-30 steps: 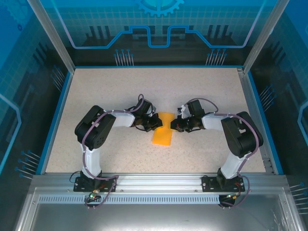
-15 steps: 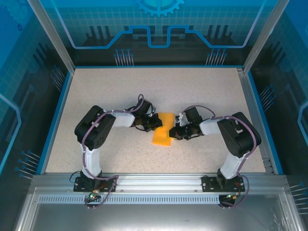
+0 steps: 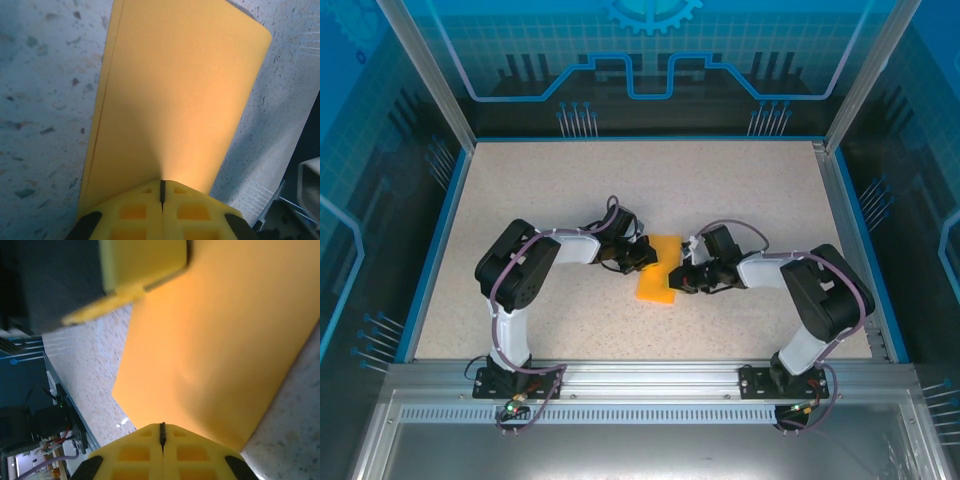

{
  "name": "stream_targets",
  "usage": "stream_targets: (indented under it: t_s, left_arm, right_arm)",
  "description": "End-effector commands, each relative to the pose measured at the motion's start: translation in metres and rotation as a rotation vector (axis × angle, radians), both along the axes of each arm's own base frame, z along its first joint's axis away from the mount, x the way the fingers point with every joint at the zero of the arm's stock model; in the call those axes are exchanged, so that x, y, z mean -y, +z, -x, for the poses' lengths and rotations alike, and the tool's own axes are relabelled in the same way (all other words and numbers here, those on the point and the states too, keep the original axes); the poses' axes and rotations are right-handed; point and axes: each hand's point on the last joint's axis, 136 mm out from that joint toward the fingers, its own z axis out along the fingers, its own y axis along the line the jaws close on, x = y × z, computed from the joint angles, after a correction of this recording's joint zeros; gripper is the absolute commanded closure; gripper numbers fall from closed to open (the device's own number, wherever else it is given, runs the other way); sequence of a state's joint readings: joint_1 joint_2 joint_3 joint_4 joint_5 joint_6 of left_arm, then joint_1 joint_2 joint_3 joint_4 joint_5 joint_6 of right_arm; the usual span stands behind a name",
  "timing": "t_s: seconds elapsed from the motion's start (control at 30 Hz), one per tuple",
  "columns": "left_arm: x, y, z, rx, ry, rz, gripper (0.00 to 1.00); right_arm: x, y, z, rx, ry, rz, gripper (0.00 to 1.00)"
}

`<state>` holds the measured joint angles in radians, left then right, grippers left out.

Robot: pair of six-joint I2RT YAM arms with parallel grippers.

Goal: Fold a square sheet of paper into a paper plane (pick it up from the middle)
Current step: Fold the square sheet of paper in half at the center of the table.

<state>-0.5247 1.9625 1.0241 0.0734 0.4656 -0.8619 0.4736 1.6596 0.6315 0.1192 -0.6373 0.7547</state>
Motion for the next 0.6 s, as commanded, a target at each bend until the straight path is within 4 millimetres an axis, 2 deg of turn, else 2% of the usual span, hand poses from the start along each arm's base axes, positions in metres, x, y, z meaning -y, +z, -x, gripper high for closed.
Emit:
stream_targets:
  t_s: [0.0, 0.1, 0.2, 0.43, 0.57]
  left_arm:
    - [-0.011, -0.013, 0.016, -0.059, -0.009, -0.052, 0.98]
    - [-0.012, -0.013, 0.016, -0.059, -0.009, -0.053, 0.98]
    - [-0.011, -0.011, 0.016, -0.054, -0.01, -0.053, 0.98]
    - [-0.01, -0.008, 0.014, -0.049, -0.013, -0.05, 0.98]
    - [-0.009, -0.008, 0.013, -0.048, -0.012, -0.048, 0.98]
  right_arm:
    - [-0.002, -0.017, 0.017, -0.057, 0.012, 0.012, 0.97]
    - [0.004, -0.032, 0.027, -0.083, 0.012, 0.053, 0.97]
    - [0.01, -0.037, 0.032, -0.091, 0.008, 0.077, 0.97]
    - [0.001, -0.006, 0.027, -0.028, 0.035, 0.042, 0.97]
    - [-0.003, -0.01, 0.034, -0.045, 0.059, 0.042, 0.97]
